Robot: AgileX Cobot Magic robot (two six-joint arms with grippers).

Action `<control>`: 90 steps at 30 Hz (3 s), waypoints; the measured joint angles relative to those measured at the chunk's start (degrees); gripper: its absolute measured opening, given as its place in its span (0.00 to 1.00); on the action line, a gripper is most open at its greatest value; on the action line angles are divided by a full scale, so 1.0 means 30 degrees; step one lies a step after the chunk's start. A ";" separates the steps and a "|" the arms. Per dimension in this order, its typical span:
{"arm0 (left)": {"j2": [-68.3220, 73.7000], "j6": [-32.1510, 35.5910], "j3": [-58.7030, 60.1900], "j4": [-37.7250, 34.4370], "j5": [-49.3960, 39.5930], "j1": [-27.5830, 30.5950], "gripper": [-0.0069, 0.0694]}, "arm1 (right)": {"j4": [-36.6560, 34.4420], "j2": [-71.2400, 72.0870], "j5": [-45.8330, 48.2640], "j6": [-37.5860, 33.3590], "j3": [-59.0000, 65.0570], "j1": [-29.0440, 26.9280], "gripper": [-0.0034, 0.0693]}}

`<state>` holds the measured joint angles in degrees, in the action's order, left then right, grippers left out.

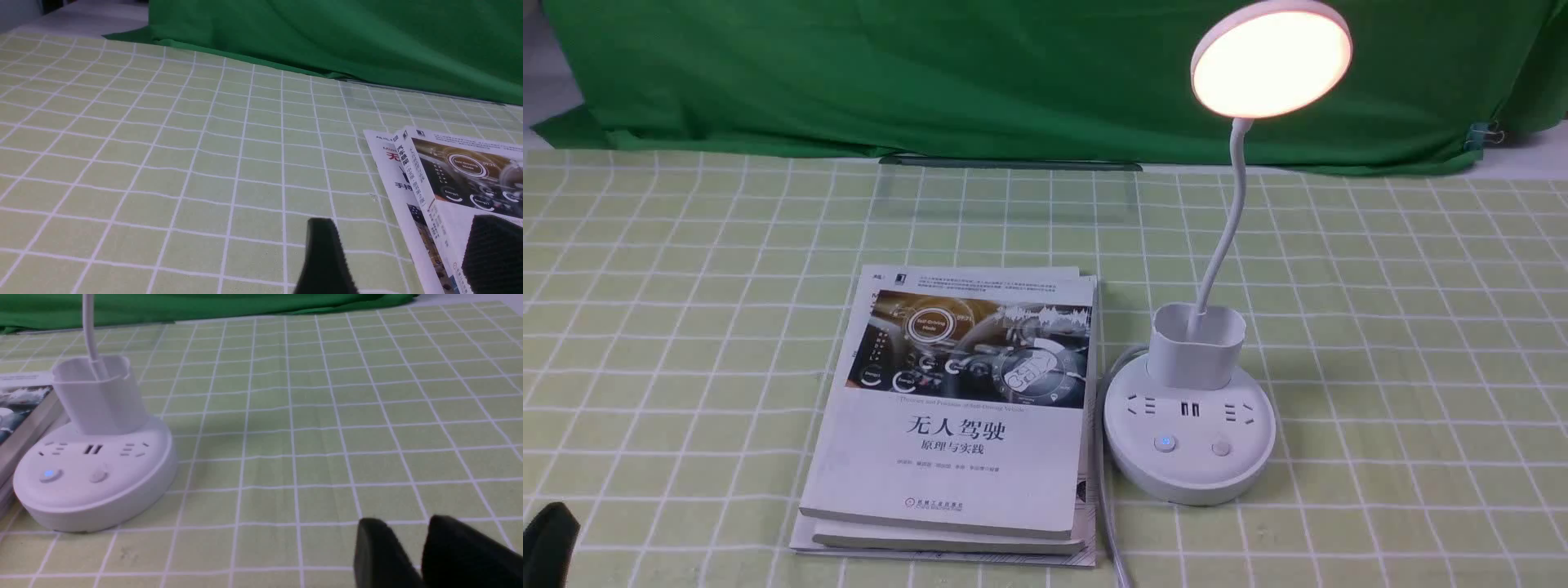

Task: Turn off the desk lamp on the green coffee tablecloth by hand.
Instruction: 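Press the power button on the lamp base to turn the lamp off with the right gripper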

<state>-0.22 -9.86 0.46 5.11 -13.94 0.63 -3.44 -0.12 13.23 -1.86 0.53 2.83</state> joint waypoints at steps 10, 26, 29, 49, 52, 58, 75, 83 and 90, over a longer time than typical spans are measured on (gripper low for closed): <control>0.0000 0.0000 0.0000 0.0000 0.0000 0.0000 0.63 | 0.0000 0.0000 0.0000 0.0000 0.0000 0.0000 0.38; 0.0000 0.0000 0.0000 0.0000 0.0000 0.0000 0.63 | 0.0000 0.0000 0.0000 0.0000 0.0000 0.0000 0.38; 0.0000 0.0000 0.0000 0.0000 0.0000 0.0000 0.63 | 0.0000 0.0000 0.0000 0.0000 0.0000 0.0000 0.38; 0.0000 0.0000 0.0000 0.0000 0.0000 0.0000 0.63 | -0.2643 0.0000 -0.5442 0.9580 0.0000 0.0000 0.36; 0.0000 0.0000 0.0000 0.0000 0.0000 0.0000 0.63 | -0.2662 -0.0274 -0.4411 0.9094 -0.0446 0.0087 0.31; 0.0000 0.0000 0.0000 0.0000 0.0000 0.0000 0.63 | -0.2662 -0.4096 0.0760 0.3993 -0.5635 0.1350 0.12; 0.0000 0.0000 0.0000 0.0000 0.0000 0.0000 0.63 | -0.2112 -2.3351 1.1201 -0.1733 -1.8331 0.5170 0.12; 0.0000 0.0000 0.0000 0.0000 0.0000 0.0000 0.63 | -0.0942 -2.9765 1.1249 -0.1645 -2.1411 0.7689 0.12; 0.0000 0.0000 0.0000 0.0000 0.0000 0.0000 0.63 | -0.0899 -3.2667 1.0320 -0.1664 -2.2492 0.9018 0.11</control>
<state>-0.22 -9.86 0.46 5.11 -13.94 0.63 -6.14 -98.12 44.19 -6.85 -66.94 29.88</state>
